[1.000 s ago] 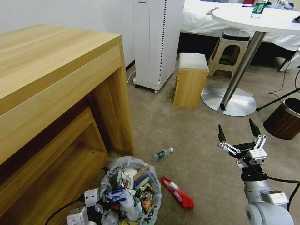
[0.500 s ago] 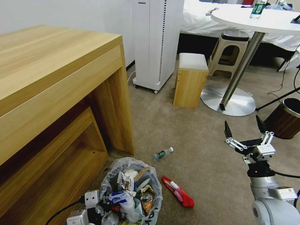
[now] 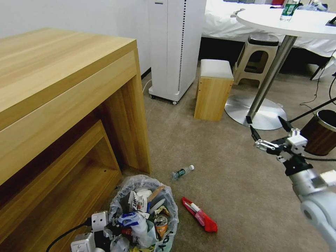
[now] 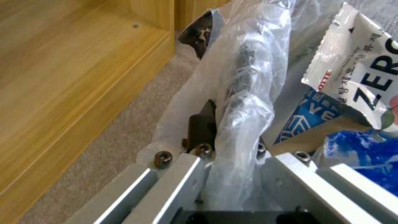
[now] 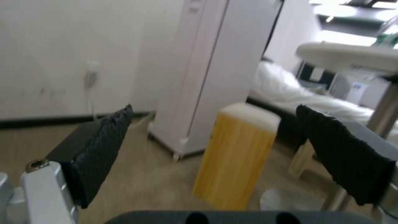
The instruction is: Pick up the trash bin and place the garbage on the floor into it.
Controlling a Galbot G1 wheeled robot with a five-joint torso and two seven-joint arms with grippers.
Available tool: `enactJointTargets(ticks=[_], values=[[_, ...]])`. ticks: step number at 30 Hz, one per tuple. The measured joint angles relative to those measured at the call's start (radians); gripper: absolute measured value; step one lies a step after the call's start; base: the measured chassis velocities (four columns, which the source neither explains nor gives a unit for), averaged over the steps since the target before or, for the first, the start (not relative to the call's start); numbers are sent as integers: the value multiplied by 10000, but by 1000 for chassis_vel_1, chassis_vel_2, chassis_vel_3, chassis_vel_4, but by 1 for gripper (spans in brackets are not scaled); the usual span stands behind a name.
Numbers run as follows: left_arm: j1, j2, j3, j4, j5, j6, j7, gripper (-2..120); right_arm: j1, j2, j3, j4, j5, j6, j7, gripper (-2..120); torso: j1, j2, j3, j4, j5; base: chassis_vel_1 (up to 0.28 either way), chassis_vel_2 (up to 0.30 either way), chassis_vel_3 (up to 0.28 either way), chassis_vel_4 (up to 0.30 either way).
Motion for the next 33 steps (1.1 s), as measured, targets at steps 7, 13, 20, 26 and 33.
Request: enactJointTargets(ticks=[7, 13, 20, 26, 33], values=[[-39, 7, -47, 120, -10, -36, 39, 0, 1004, -606, -1593, -583, 183, -927, -143, 100, 0, 0, 0, -2, 2, 0, 0, 0, 0], [-91, 18, -87, 207, -27, -75, 19, 0, 2286, -1562, -3616, -1287, 912, -2408, -375, 100, 1, 0, 0, 0, 2, 0, 0, 0, 0], [-237, -61, 90, 428, 10, -120, 11, 0, 2729, -2256, -4388, -2090, 615, -4032, -1385, 100, 0, 0, 0, -3, 2, 0, 0, 0, 0], [-248, -212, 293, 565, 242, -144, 43, 0, 2698, -1936, -4758, -2827, 1507, -4428, -3693, 100, 0, 0, 0, -4, 2, 0, 0, 0, 0], [-89, -297, 223, 580, 466, -148, 95, 0, 3371, -947, -5627, -3558, 1014, -5065, -4466, 100, 0, 0, -1, -1, 1, 0, 0, 0, 0]])
